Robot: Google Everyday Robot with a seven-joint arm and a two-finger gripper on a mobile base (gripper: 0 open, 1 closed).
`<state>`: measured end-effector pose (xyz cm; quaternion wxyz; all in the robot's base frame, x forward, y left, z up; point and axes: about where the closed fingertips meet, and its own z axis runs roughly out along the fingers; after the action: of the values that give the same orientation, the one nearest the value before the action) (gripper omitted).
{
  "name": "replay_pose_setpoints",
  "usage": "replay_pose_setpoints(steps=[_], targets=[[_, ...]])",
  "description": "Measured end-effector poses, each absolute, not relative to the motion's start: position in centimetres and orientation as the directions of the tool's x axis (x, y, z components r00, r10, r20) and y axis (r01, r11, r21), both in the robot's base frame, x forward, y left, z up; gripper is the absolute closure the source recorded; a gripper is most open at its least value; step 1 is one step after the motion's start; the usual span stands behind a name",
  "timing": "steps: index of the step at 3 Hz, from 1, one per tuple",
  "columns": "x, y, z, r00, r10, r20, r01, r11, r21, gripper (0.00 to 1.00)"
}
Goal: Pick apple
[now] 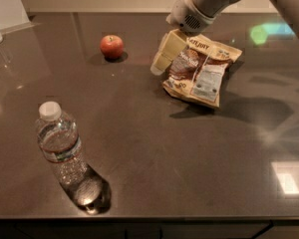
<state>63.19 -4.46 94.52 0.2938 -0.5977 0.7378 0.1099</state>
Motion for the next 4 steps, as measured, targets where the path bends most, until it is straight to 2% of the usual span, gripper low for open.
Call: replay_pose_setpoints(steps=[2, 4], targets=[[68.9, 0.8, 93.5, -0.148, -0.77, -0.621, -0.937, 0.309, -0.16, 0.0], [72.5, 4.7, 90.6, -0.155, -0.71, -0.686, -0.908, 0.376, -0.184, 0.0]])
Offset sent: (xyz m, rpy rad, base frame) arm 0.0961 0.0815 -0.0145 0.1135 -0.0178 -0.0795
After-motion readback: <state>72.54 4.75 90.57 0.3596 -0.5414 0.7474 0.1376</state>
